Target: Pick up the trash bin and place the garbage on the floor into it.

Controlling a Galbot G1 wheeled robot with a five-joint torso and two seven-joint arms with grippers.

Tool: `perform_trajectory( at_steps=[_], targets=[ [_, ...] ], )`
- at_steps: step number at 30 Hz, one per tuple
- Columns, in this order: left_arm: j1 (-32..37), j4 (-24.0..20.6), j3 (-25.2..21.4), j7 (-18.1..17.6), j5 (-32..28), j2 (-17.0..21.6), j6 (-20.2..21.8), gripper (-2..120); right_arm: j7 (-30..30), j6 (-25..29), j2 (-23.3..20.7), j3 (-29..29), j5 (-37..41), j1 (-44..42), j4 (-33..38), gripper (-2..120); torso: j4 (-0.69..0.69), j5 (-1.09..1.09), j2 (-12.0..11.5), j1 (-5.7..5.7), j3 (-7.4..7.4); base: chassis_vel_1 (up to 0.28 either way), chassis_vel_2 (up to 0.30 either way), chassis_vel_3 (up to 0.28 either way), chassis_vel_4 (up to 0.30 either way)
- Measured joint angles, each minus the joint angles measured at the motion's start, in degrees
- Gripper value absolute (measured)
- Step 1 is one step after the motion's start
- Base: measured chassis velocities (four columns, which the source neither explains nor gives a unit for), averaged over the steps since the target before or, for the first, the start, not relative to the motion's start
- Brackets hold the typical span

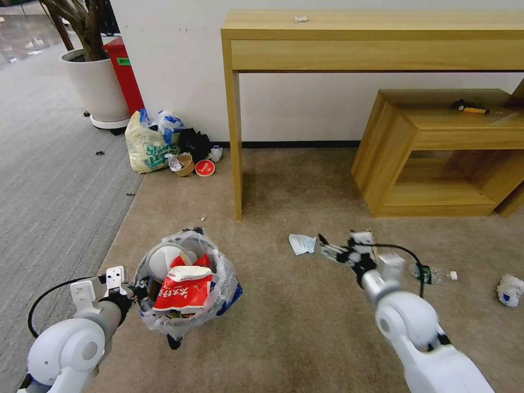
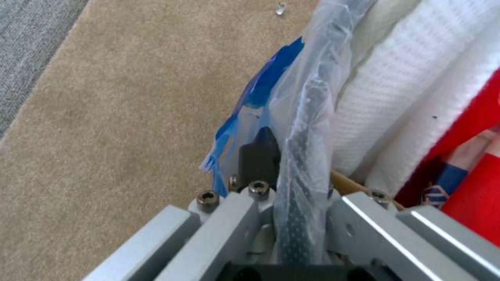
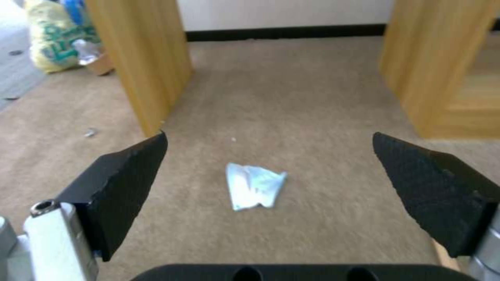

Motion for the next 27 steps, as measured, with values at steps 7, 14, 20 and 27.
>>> perform_trajectory(
  at_steps=[7,14,20,27],
  targets=[
    [0.3,-0.4,0.0,0.2,0.4,-0.1,0.0,0,-0.7,1.0,1.1,2.6,-0.6,-2.0,-0.2,100,0.01,-0.01,0.0,0.00,0.00,0.000,0.000,0.000,0.000],
    [0.5,-0.9,-0.2,0.3,0.5,-0.1,0.0,0,-0.6,0.9,1.5,1.9,-0.6,-1.2,-1.0,100,0.02,-0.01,0.0,0.00,0.01,-0.101,0.095,0.084,-0.088],
    [1.0,-1.0,-0.7,0.7,0.7,-0.2,0.0,0,-0.5,0.7,1.5,1.1,-0.5,-0.6,-1.6,100,0.01,-0.01,0.0,0.01,0.02,-0.143,0.152,0.140,-0.144],
    [1.2,-1.0,-0.8,0.9,1.1,-0.4,0.0,0,-0.3,-0.2,1.4,-0.2,-0.1,0.7,-3.4,100,0.02,-0.01,0.0,0.01,0.01,-0.103,0.106,0.112,-0.107]
  ],
)
